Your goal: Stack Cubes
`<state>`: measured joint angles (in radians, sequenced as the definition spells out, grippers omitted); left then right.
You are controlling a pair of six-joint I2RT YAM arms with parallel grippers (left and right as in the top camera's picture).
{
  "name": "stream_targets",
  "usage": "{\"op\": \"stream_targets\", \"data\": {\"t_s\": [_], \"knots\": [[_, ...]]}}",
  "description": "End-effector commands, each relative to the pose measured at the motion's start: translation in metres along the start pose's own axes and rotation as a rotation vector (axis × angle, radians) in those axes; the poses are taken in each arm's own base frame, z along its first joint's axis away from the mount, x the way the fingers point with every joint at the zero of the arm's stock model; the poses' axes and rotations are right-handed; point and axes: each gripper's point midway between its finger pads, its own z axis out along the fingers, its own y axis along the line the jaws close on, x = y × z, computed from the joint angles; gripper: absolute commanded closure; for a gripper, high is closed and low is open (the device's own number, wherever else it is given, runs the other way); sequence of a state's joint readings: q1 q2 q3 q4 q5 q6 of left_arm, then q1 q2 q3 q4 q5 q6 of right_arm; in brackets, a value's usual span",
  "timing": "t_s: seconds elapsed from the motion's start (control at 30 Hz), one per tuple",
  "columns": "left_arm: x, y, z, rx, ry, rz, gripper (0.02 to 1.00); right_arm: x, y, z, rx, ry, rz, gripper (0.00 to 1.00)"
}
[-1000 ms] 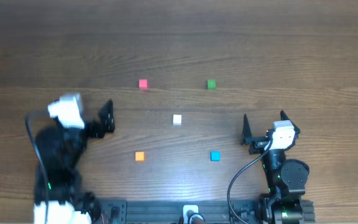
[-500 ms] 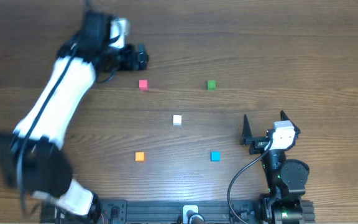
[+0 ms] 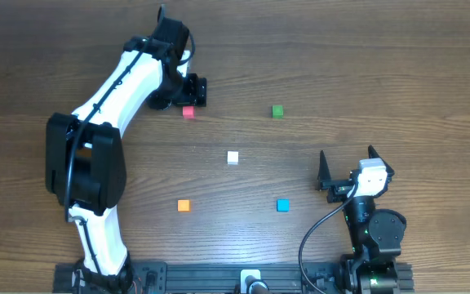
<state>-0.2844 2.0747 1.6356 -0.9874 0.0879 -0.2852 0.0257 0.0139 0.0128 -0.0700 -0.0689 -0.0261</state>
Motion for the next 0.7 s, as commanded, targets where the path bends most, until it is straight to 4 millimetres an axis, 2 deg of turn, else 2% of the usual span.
{"op": "stream_targets", "data": {"t_s": [0.03,0.17,0.4,0.7], "knots": [[-0.003,-0.002,0.015,-0.054,0.004,0.01,0.137,0.002,-0.002,0.0,0.011,0.001,0.002,0.009],[-0.002,-0.007,0.022,-0.054,0.01,0.022,0.128,0.002,-0.002,0.0,0.011,0.001,0.002,0.007],[0.0,-0.003,0.035,-0.071,0.028,-0.001,0.139,0.002,-0.002,0.0,0.011,0.001,0.002,0.007],[0.001,0.003,0.043,-0.099,0.038,-0.027,0.242,0.002,-0.002,0.0,0.011,0.001,0.002,0.007]]}}
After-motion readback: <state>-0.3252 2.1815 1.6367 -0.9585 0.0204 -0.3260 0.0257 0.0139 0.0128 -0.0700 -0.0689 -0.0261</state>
